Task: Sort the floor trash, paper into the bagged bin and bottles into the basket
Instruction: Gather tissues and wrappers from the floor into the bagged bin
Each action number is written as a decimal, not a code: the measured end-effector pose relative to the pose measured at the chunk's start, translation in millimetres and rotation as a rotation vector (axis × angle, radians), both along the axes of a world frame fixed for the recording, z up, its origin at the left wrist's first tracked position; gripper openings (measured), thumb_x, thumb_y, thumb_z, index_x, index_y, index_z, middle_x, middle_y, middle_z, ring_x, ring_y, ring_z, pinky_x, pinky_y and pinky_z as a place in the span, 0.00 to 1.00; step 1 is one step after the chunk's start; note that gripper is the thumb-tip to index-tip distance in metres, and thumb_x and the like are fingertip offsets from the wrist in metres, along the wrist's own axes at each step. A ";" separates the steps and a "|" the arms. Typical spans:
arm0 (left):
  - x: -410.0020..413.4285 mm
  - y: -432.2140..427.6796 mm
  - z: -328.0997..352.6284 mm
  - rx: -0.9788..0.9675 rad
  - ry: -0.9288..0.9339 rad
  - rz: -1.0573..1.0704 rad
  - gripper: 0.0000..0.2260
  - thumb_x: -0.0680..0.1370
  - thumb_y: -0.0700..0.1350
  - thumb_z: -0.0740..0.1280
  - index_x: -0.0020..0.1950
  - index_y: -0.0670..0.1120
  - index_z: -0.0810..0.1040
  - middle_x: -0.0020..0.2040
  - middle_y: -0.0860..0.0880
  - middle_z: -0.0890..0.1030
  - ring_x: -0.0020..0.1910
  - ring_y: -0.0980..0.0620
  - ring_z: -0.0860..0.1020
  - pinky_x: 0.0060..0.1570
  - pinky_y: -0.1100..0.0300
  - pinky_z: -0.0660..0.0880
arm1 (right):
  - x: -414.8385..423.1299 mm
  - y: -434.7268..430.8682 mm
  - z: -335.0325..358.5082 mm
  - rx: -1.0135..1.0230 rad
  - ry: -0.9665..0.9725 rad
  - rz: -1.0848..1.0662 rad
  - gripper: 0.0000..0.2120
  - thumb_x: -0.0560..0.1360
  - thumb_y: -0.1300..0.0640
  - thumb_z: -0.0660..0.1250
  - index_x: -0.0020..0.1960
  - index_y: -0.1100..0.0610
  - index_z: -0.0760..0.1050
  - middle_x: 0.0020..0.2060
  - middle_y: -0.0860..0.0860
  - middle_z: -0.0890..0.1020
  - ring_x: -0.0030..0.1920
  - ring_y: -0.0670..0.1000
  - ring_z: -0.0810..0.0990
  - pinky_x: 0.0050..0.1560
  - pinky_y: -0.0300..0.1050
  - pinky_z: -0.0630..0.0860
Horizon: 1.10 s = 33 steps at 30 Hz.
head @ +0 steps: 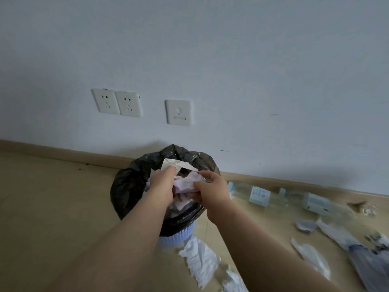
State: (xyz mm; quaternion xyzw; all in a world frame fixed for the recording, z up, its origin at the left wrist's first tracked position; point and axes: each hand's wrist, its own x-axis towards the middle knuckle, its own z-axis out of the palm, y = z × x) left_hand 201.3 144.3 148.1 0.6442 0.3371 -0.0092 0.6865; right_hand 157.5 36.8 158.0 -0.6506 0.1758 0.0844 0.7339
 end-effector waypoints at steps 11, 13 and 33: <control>-4.0 0.4 4.5 0.536 0.171 -0.315 0.17 0.78 0.45 0.60 0.63 0.38 0.71 0.42 0.44 0.76 0.47 0.45 0.75 0.45 0.58 0.70 | -7.4 -25.4 -12.5 -0.188 -0.084 0.160 0.20 0.75 0.65 0.59 0.66 0.54 0.70 0.58 0.50 0.74 0.59 0.51 0.74 0.62 0.49 0.72; -6.9 -6.1 7.5 0.841 0.157 -0.424 0.19 0.78 0.47 0.59 0.68 0.44 0.67 0.62 0.41 0.72 0.63 0.42 0.69 0.60 0.52 0.68 | -8.4 -37.2 -16.5 -0.246 -0.105 0.099 0.16 0.75 0.65 0.60 0.59 0.53 0.74 0.51 0.48 0.78 0.50 0.48 0.77 0.55 0.47 0.74; -137.1 -94.3 -140.8 1.369 0.463 -2.090 0.19 0.79 0.36 0.58 0.70 0.35 0.64 0.67 0.38 0.70 0.61 0.41 0.73 0.58 0.51 0.71 | -154.8 -167.8 -166.0 -1.374 0.304 0.957 0.16 0.78 0.56 0.57 0.65 0.56 0.65 0.63 0.56 0.70 0.63 0.55 0.71 0.59 0.46 0.69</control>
